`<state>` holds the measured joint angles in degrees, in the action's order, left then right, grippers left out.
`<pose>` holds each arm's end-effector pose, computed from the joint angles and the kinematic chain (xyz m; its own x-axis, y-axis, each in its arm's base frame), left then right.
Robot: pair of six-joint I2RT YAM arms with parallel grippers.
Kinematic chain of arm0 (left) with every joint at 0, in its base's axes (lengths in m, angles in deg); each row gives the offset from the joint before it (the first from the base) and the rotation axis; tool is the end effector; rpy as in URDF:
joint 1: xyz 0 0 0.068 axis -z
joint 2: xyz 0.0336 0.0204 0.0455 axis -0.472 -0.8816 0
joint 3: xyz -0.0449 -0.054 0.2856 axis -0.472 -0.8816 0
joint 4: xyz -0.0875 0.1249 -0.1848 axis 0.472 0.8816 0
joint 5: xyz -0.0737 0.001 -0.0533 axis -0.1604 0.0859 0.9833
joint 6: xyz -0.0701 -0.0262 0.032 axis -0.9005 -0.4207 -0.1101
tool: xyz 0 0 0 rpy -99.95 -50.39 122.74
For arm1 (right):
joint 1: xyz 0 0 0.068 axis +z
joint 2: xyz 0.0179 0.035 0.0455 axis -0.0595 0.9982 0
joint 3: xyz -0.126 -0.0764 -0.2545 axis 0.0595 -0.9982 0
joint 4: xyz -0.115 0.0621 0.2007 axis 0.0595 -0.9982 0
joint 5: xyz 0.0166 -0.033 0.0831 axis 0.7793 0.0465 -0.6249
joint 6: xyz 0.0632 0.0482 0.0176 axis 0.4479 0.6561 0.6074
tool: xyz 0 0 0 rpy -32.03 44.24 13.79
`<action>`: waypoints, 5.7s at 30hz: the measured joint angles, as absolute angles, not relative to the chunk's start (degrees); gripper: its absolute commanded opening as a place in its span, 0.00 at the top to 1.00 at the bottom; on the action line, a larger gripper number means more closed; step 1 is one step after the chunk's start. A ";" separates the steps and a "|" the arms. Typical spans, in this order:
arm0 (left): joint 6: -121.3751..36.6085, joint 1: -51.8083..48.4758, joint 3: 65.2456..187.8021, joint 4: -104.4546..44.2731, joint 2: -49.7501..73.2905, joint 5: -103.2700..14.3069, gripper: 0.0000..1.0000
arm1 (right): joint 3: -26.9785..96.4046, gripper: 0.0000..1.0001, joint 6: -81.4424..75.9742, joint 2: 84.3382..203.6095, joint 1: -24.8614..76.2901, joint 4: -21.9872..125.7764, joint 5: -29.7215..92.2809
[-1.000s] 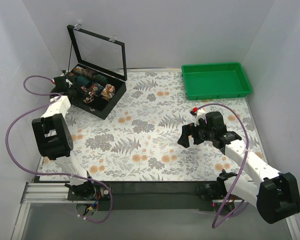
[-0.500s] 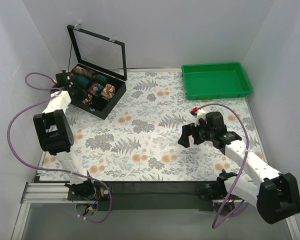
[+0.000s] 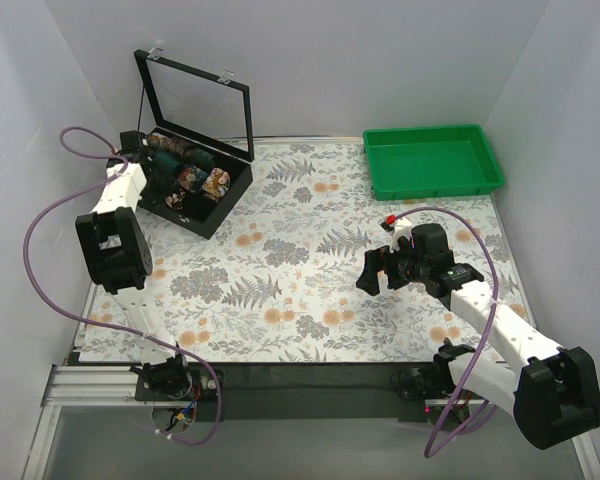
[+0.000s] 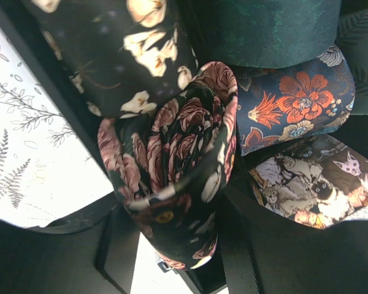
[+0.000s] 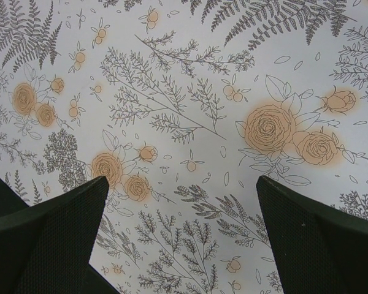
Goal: Roll the ties
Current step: Place the rolled tie into the container
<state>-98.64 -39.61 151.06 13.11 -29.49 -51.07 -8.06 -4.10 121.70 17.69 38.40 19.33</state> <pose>0.4386 0.0867 0.2233 -0.1527 -0.9754 -0.1590 -0.8639 0.2099 -0.4578 0.1826 0.0958 0.2248 -0.6524 -0.1558 -0.7416 -0.5190 0.8050 0.2874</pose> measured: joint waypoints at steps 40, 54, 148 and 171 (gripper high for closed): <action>-97.61 -37.73 166.60 30.99 -39.65 -46.83 0.73 | -8.98 0.06 -4.25 121.31 17.69 38.40 19.33; -97.89 -38.95 170.34 31.85 -43.12 -45.98 0.61 | -9.87 0.06 -4.25 121.33 17.69 38.47 19.30; -97.22 -38.56 146.43 23.28 -15.78 -56.38 0.09 | -5.76 0.05 0.80 108.56 17.69 32.72 23.57; -93.65 -20.79 114.73 16.09 64.89 -56.14 0.02 | -0.52 0.01 -1.28 74.58 17.65 24.70 58.25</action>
